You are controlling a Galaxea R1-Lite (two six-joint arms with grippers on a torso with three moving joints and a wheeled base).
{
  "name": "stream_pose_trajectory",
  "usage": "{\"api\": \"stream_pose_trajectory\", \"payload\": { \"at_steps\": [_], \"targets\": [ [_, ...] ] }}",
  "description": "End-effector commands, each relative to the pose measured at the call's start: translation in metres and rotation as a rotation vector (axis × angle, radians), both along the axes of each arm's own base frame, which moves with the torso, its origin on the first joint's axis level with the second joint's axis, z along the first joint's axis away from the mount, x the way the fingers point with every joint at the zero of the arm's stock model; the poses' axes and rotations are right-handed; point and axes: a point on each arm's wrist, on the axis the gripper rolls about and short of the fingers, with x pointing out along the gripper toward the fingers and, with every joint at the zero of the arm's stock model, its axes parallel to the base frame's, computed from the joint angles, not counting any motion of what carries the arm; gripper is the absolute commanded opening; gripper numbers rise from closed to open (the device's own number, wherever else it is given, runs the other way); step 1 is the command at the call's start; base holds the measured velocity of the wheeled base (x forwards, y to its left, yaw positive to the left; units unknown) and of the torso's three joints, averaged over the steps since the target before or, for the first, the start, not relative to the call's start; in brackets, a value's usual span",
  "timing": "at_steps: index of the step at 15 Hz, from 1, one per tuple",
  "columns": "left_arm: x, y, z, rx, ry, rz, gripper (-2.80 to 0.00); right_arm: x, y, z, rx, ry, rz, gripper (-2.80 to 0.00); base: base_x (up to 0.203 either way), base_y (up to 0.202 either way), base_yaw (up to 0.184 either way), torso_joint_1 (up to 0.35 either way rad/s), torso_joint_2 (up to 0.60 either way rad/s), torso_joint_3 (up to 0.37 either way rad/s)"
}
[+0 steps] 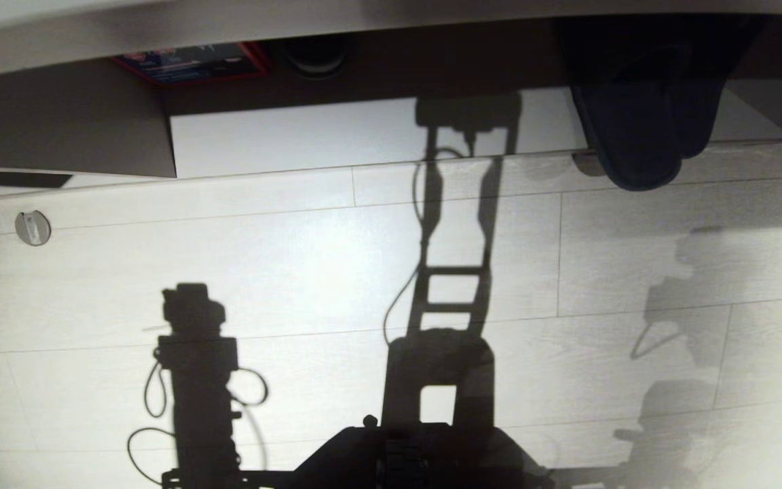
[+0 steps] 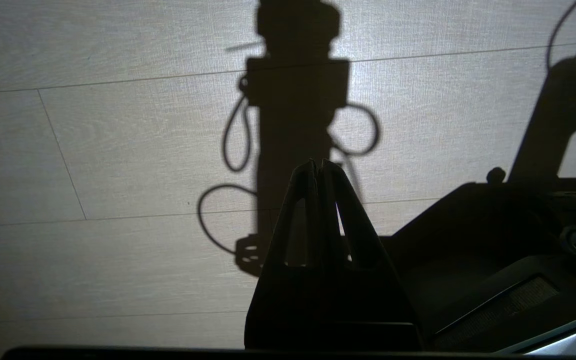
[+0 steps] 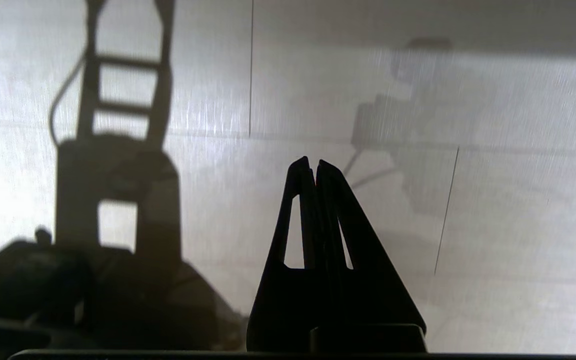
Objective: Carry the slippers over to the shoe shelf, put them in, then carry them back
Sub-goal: Pick up the slippers in the shoe cabinet
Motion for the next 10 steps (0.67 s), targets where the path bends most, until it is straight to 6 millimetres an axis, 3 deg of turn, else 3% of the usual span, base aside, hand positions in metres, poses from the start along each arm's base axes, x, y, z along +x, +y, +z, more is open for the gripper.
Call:
{"api": "stream_pose_trajectory", "payload": {
  "at_steps": [1,6,10],
  "targets": [
    [0.000,0.000,0.000,0.000,0.000,0.001,-2.80,0.021,0.000,0.021,-0.003,0.028,-0.001,-2.80,0.000,0.000,0.000,0.000,0.00,0.000],
    [0.000,0.000,0.000,0.000,0.001,0.001,-2.80,0.046,0.001,0.055,-0.018,-0.046,-0.008,-2.80,0.000,0.000,0.000,0.000,0.00,0.000],
    [0.000,0.000,0.000,0.000,0.000,0.001,-2.80,0.091,0.001,0.065,-0.023,-0.006,-0.016,-2.80,0.000,0.000,0.000,0.000,0.00,0.000]
  ]
}}
